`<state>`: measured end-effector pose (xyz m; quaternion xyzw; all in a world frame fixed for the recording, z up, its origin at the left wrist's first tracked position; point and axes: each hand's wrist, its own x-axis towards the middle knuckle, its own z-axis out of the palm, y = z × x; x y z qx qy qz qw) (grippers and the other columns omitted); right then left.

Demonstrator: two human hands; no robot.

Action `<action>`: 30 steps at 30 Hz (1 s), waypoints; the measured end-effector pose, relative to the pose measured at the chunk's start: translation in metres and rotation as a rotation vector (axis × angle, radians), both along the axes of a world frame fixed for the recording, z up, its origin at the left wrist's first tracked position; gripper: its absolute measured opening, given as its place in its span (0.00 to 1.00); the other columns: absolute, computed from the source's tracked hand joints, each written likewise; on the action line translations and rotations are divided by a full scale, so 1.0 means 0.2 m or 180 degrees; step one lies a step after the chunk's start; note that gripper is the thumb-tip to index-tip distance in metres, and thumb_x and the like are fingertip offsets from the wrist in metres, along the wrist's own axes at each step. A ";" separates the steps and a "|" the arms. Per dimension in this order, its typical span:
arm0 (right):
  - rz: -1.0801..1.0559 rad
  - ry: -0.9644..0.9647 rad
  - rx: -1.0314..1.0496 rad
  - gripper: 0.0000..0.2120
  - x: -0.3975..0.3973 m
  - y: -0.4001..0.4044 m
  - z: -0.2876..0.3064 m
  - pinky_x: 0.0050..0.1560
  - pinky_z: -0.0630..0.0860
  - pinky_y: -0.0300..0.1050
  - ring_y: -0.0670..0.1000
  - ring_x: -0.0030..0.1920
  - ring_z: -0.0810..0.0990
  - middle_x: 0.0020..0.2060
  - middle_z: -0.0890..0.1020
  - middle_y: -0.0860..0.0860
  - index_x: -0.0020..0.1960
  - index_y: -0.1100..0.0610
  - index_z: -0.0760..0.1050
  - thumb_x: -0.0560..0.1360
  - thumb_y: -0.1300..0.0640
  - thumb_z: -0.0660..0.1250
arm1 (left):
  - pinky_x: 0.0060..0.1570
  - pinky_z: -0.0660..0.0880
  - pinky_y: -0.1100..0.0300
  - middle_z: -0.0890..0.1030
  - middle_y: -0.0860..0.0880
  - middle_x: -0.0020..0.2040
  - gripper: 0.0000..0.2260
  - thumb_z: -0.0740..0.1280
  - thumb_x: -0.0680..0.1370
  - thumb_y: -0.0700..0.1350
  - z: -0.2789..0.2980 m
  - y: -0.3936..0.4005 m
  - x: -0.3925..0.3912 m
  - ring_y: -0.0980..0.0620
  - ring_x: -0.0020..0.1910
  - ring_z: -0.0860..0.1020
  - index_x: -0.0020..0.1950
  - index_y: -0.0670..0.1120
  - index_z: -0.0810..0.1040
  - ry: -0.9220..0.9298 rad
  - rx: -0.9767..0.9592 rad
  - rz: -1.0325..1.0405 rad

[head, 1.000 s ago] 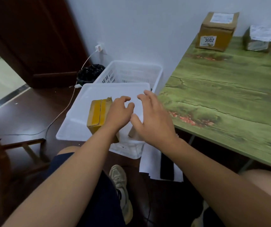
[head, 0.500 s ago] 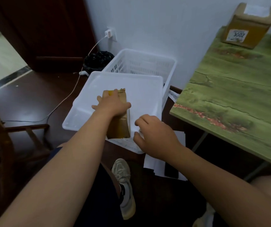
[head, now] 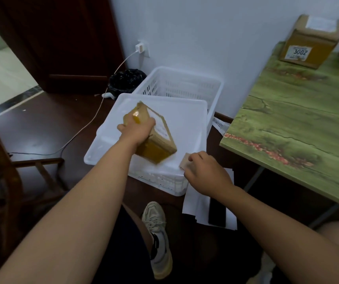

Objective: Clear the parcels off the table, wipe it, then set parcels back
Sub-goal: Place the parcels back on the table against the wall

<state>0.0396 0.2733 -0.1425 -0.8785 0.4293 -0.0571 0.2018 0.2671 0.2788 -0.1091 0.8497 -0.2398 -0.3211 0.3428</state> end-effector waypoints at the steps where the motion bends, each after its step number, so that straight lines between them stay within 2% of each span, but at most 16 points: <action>1: -0.0015 0.0005 0.0015 0.18 0.00 0.00 0.00 0.52 0.74 0.50 0.56 0.61 0.71 0.64 0.72 0.53 0.67 0.57 0.69 0.80 0.50 0.60 | 0.56 0.70 0.50 0.58 0.43 0.72 0.40 0.65 0.72 0.63 0.00 -0.01 0.01 0.37 0.65 0.67 0.79 0.55 0.51 0.0327 -0.0231 0.0308; 4: -0.0042 0.0014 0.0062 0.19 0.00 -0.01 0.00 0.54 0.74 0.51 0.56 0.62 0.71 0.65 0.72 0.53 0.68 0.56 0.69 0.80 0.50 0.60 | 0.46 0.78 0.53 0.70 0.43 0.66 0.41 0.66 0.67 0.65 0.02 -0.03 0.02 0.43 0.55 0.76 0.75 0.53 0.56 0.1326 -0.0769 0.1019; 6: -0.0031 0.0026 0.0082 0.19 0.00 -0.01 0.00 0.54 0.74 0.51 0.56 0.62 0.71 0.65 0.72 0.53 0.68 0.56 0.68 0.80 0.50 0.60 | 0.39 0.81 0.52 0.77 0.45 0.60 0.36 0.65 0.68 0.65 0.00 -0.04 0.04 0.45 0.49 0.81 0.72 0.52 0.62 0.1738 -0.0988 0.1230; 8: -0.0006 0.0036 0.0103 0.19 0.00 -0.02 0.00 0.53 0.73 0.50 0.56 0.62 0.71 0.65 0.71 0.53 0.68 0.55 0.68 0.80 0.50 0.59 | 0.36 0.81 0.48 0.81 0.45 0.57 0.39 0.65 0.62 0.67 -0.04 -0.05 0.08 0.43 0.46 0.84 0.71 0.53 0.68 0.2000 -0.1078 0.1322; 10: -0.0003 0.0030 0.0112 0.19 0.00 -0.03 0.00 0.53 0.73 0.50 0.55 0.62 0.71 0.65 0.72 0.53 0.68 0.55 0.68 0.80 0.50 0.59 | 0.38 0.81 0.42 0.82 0.45 0.56 0.40 0.65 0.61 0.69 -0.06 -0.07 0.13 0.41 0.44 0.85 0.71 0.53 0.69 0.2069 -0.1278 0.1523; 12: -0.0026 0.0020 0.0099 0.19 0.00 -0.04 0.00 0.52 0.73 0.50 0.55 0.62 0.71 0.64 0.72 0.53 0.68 0.55 0.68 0.80 0.49 0.59 | 0.41 0.81 0.40 0.80 0.46 0.58 0.39 0.64 0.67 0.70 0.00 -0.06 0.11 0.41 0.46 0.84 0.73 0.52 0.65 0.2028 -0.1467 0.1796; 14: -0.0055 0.0010 0.0114 0.19 -0.01 -0.05 0.00 0.52 0.73 0.50 0.55 0.62 0.71 0.64 0.72 0.53 0.68 0.55 0.68 0.80 0.49 0.59 | 0.45 0.82 0.42 0.76 0.48 0.59 0.36 0.64 0.73 0.65 0.03 -0.05 0.12 0.44 0.50 0.82 0.75 0.50 0.60 0.1771 -0.1626 0.2031; 16: -0.0058 0.0022 0.0159 0.20 -0.02 -0.06 -0.01 0.53 0.74 0.51 0.55 0.62 0.71 0.64 0.72 0.53 0.68 0.55 0.67 0.80 0.49 0.59 | 0.47 0.82 0.44 0.74 0.48 0.59 0.35 0.65 0.74 0.62 0.02 -0.04 0.17 0.45 0.51 0.80 0.76 0.49 0.57 0.1594 -0.1673 0.2155; 21: 0.0005 0.0133 0.0217 0.19 -0.02 -0.06 -0.01 0.53 0.74 0.51 0.56 0.62 0.71 0.64 0.73 0.54 0.68 0.55 0.67 0.80 0.48 0.59 | 0.43 0.82 0.41 0.81 0.47 0.57 0.31 0.68 0.72 0.56 -0.03 0.04 0.28 0.47 0.47 0.83 0.72 0.49 0.64 0.1643 -0.1778 0.2252; 24: 0.0025 0.0182 0.0259 0.19 -0.01 -0.06 -0.02 0.53 0.74 0.52 0.56 0.62 0.72 0.63 0.73 0.53 0.68 0.55 0.67 0.80 0.48 0.58 | 0.41 0.81 0.38 0.83 0.47 0.54 0.29 0.68 0.70 0.57 -0.06 0.07 0.32 0.45 0.45 0.84 0.69 0.50 0.69 0.1833 -0.1915 0.2335; 30: 0.0067 0.0261 0.0291 0.17 -0.03 -0.07 -0.03 0.53 0.75 0.53 0.56 0.59 0.72 0.60 0.74 0.53 0.66 0.55 0.67 0.80 0.49 0.58 | 0.42 0.81 0.43 0.84 0.48 0.52 0.29 0.67 0.65 0.57 -0.16 0.14 0.45 0.45 0.47 0.84 0.66 0.54 0.70 0.1792 -0.1960 0.2782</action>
